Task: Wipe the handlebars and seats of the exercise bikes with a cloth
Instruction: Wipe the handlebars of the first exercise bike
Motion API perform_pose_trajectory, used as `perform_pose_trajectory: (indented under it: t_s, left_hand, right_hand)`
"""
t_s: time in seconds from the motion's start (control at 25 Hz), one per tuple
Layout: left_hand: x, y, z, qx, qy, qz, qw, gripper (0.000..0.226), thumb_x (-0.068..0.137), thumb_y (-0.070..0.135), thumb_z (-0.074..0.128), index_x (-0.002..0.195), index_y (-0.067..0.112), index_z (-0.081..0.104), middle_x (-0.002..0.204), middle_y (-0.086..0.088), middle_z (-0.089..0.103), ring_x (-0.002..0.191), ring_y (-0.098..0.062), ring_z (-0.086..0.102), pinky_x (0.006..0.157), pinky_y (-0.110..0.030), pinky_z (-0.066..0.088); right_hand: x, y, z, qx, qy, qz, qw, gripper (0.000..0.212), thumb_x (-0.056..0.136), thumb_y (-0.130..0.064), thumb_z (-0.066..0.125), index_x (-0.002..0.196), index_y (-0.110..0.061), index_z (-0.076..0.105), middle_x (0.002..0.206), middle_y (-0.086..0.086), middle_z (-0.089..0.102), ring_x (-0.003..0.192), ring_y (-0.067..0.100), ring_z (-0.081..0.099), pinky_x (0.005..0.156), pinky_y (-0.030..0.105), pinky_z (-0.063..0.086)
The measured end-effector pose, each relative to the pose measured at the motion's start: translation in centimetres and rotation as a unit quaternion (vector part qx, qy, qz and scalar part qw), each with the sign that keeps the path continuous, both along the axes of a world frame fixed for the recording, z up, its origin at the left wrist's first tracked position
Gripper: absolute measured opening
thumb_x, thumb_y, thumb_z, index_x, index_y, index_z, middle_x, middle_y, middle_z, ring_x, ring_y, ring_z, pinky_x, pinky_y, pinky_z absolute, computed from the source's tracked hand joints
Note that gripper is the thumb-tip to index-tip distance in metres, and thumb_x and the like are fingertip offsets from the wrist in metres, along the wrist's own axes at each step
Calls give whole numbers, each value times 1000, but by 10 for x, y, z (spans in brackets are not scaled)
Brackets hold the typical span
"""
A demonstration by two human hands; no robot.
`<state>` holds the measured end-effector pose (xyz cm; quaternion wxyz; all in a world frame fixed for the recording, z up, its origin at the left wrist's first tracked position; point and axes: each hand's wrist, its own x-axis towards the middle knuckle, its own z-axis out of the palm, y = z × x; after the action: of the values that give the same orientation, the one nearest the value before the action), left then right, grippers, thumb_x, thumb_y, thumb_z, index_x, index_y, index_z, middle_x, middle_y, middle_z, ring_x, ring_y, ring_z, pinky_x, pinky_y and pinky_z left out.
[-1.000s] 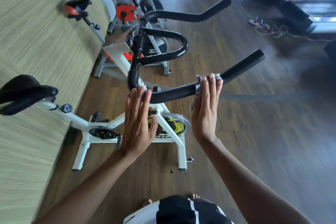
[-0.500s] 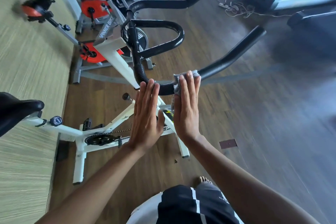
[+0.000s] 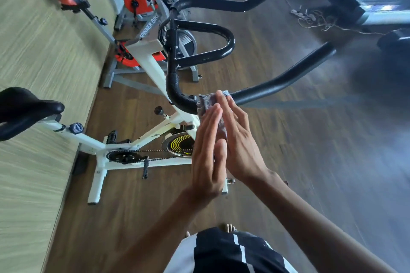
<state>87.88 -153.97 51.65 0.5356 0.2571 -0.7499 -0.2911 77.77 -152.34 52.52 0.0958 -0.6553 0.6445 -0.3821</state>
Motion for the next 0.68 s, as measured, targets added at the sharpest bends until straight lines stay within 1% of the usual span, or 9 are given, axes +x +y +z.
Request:
perform_pose_trajectory:
  t_s: [0.08,0.16,0.2,0.24,0.32,0.4,0.48,0.56,0.68]
  left_hand:
    - [-15,1,-1,20,0,27,999,51,107,22,24,140,-15,36,151,-25,36,146,-31,32,119,-44,28]
    - [-26,-1,-7,-3,-33,64,997,50,107,21,24,142,-12,35,153,-26,34,147,-33,29,120,-49,25]
    - [-32,-3,-11,-24,-58,87,994,48,106,19,27,143,-10,35,154,-25,33,148,-34,26,120,-52,23]
    - [-37,-5,-16,-40,-90,115,989,48,104,16,30,145,-8,36,156,-22,30,150,-33,22,121,-52,19]
    - [-46,-12,-25,-51,-164,188,967,51,102,20,31,150,0,33,161,-14,23,153,-26,10,123,-46,10]
    - [-51,-21,-34,-64,-222,262,937,54,105,32,23,154,10,24,162,-7,16,153,-16,-2,124,-38,3]
    - [-52,-31,-40,-89,-242,296,920,52,106,37,16,154,18,16,160,-5,13,152,-12,-7,124,-34,1]
    - [-47,-39,-44,-104,-224,296,923,47,106,34,17,151,21,13,157,-3,14,152,-10,-7,124,-33,1]
    - [-30,-52,-50,-111,-164,257,946,43,107,30,21,148,21,18,156,-1,16,152,-8,-4,124,-35,4]
  right_hand:
    - [-18,3,9,20,-43,50,998,66,96,-26,33,159,-17,17,159,-29,10,147,-2,14,111,3,15]
    - [-37,1,11,-5,-58,84,995,65,92,-6,36,156,-13,27,153,-43,10,141,-11,21,111,5,22]
    - [-46,-1,10,-30,-62,84,994,63,92,1,37,154,-10,33,152,-42,18,140,-8,28,113,12,28]
    - [-54,-4,8,-60,-62,65,994,57,94,2,38,150,-8,39,152,-33,30,139,0,37,114,23,34]
    - [-63,-12,3,-103,-45,-8,994,45,100,-4,43,144,-7,47,149,-6,48,137,15,45,116,42,35]
    - [-66,-22,-2,-103,3,-41,994,39,103,-13,45,141,-9,51,148,5,51,140,19,42,122,43,23]
    - [-65,-27,-10,-97,55,-51,992,38,103,-20,46,140,-10,54,149,6,50,143,22,37,124,37,12]
    - [-61,-27,-12,-97,57,-63,992,38,103,-22,47,138,-10,55,147,6,52,144,23,35,124,35,9]
    - [-49,-28,-10,-102,35,-102,989,36,104,-24,46,134,-9,59,142,5,56,143,23,36,124,43,13]
